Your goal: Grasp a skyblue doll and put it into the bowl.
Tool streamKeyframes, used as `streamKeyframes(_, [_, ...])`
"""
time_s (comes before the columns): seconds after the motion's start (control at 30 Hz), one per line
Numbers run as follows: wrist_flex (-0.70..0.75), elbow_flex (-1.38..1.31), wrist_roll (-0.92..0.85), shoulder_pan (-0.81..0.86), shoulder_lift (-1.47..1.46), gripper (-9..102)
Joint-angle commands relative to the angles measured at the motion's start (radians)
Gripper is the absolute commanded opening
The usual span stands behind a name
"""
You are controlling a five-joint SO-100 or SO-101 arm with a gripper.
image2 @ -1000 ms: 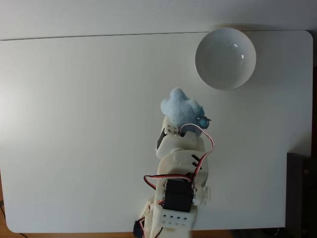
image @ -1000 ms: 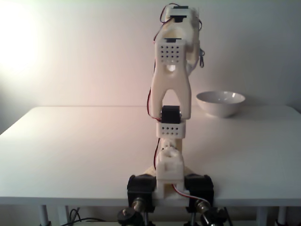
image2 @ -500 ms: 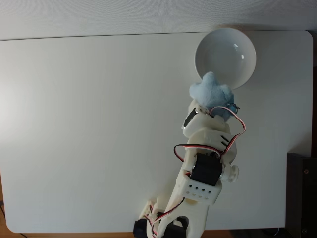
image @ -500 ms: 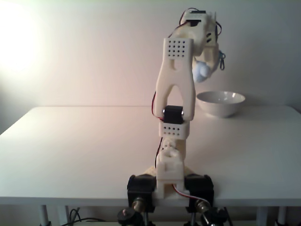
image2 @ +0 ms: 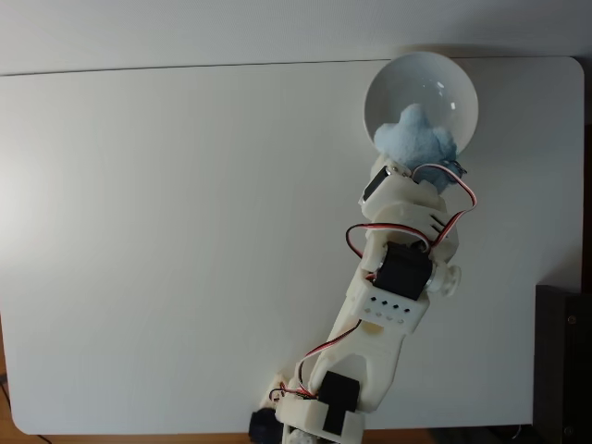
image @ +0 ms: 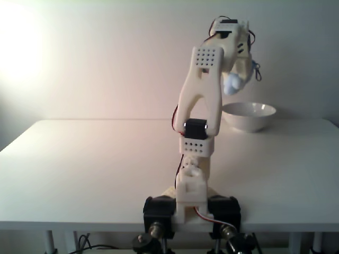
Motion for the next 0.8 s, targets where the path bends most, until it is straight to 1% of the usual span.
streamKeyframes(0.0, [-0.009, -0.115, 0.006, 0.029, -0.046, 1])
streamKeyframes(0.23, [-0.031, -0.299, 0.006, 0.071, -0.187, 1])
streamKeyframes(0.4, [-0.143, -0.365, 0.006, 0.094, -0.262, 1])
streamKeyframes(0.77, [-0.348, -0.353, 0.005, 0.117, -0.279, 1])
